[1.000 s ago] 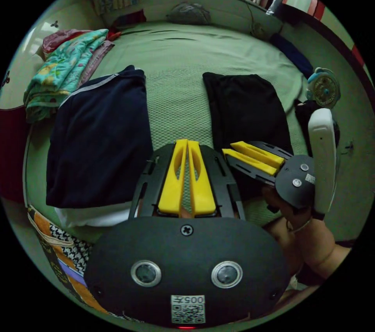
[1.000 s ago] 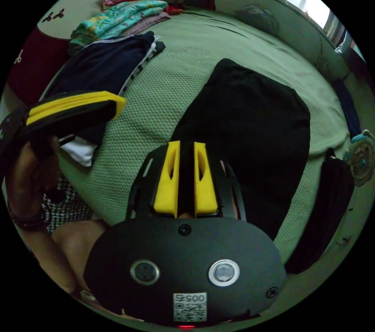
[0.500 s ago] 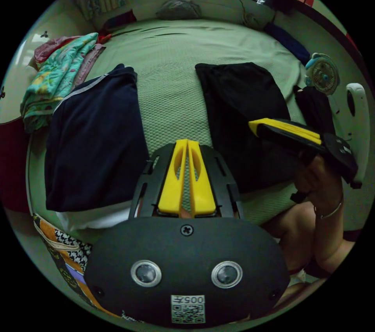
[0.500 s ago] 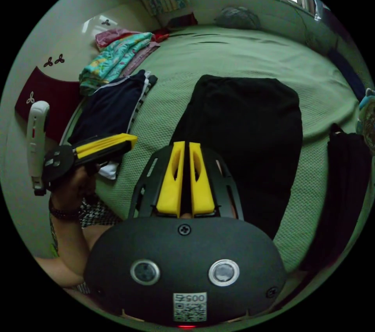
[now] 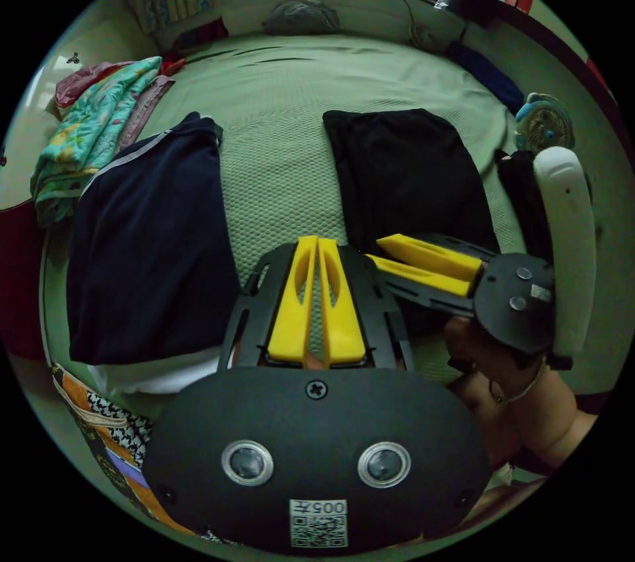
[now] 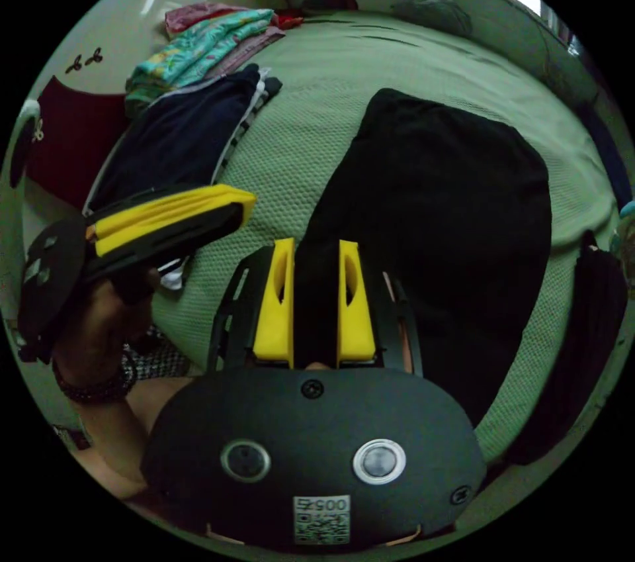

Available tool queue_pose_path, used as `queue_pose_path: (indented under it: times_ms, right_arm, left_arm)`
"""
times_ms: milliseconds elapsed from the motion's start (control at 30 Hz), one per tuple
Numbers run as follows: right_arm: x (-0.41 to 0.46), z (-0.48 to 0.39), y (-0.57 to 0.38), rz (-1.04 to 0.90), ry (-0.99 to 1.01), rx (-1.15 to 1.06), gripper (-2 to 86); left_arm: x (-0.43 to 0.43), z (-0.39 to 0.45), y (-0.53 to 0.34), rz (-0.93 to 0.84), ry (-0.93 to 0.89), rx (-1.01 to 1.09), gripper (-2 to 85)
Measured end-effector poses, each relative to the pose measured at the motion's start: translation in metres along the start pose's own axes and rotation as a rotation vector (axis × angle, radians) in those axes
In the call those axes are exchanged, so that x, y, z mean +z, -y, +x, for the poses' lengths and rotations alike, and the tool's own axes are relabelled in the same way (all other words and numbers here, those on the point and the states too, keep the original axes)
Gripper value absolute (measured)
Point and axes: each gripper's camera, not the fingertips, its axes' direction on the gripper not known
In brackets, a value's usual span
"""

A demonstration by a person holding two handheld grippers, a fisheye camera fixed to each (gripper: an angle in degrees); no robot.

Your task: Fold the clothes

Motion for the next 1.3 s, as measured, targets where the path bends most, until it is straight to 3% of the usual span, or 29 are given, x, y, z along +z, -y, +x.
queue_pose_path:
  times_ms: [167,433,667,1300]
  right_arm:
    - [0.006,0.01,-0.001,0.021,-0.041,0.017,5.7]
    - [-0.005,0.048,-0.007,0.025,0.118,0.04,-0.8]
    - [-0.02,0.077,-0.021,0.081,0.195,0.061,-0.9]
    - [-0.046,0.124,-0.043,0.164,0.206,0.159,-0.9]
  left_arm:
    - [0.023,-0.015,0.006,-0.013,-0.016,-0.042,-0.7]
    - [0.04,-0.03,0.024,0.02,-0.091,-0.112,-0.7]
    - [0.05,-0.03,0.041,0.058,-0.187,-0.154,-0.7]
    - [0.081,0.019,0.066,-0.049,-0.185,-0.102,-0.7]
